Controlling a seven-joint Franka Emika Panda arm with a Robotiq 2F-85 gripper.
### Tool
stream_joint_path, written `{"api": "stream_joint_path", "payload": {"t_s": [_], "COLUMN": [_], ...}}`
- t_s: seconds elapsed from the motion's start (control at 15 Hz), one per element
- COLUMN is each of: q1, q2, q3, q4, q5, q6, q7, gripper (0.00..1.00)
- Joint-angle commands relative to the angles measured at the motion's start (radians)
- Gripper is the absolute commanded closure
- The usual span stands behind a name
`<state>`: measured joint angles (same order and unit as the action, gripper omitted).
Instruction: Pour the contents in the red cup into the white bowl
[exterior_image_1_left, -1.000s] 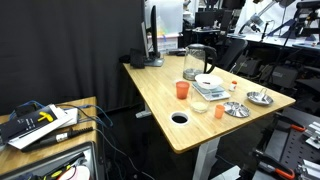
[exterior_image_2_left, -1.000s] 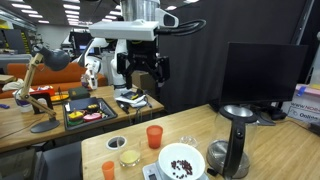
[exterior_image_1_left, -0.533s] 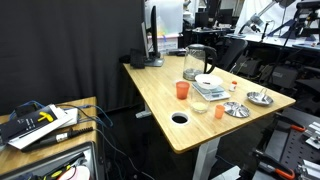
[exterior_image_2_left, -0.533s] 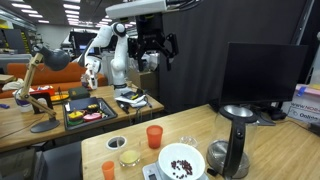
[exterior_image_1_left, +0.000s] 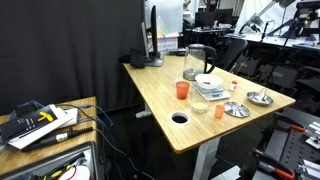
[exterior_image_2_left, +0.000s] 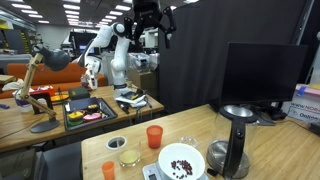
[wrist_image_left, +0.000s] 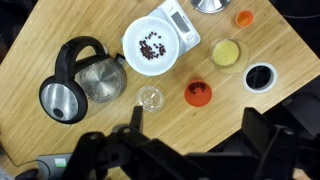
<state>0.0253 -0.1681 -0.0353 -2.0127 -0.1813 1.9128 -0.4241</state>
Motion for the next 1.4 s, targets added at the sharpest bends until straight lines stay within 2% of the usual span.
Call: {"api": "stream_joint_path", "payload": {"t_s": [0.0,0.4,0.6,0.93,1.13,1.33], "q1": [-0.003,-0.003,0.003,0.002,-0.004,-0.007], "q2": [0.002,0.002,0.069,0.267,0.382,0.402], "q3": [0.004,0.004,0.001,0.029,0.039,0.044], "q4": [0.002,0.003,0.028,0.084,0.126,0.102], "q5": [0.001,0.001,0.038,0.008,0.013,0.010], "q6": [-0.002,-0.002,0.031,0.109,0.094,0.123], "q7": [0.000,0.000,-0.032,-0.013,-0.015,-0.004], "gripper": [0.00,0.00,0.00,0.00,0.00,0.00]}}
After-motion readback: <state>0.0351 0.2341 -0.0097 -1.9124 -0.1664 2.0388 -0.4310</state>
